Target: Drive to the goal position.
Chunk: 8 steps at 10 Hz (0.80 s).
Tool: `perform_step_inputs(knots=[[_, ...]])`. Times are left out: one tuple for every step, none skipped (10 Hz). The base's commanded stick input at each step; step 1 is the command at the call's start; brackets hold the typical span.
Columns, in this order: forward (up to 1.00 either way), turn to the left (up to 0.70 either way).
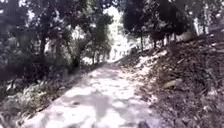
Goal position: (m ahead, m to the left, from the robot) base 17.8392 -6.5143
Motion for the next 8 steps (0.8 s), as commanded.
perform_step_inputs(knots=[[0.50, 0.00], [0.50, 0.00], [0.50, 0.00], [0.50, 0.00], [0.50, 0.00], [0.50, 0.00], [0.50, 0.00], [0.50, 0.00]])
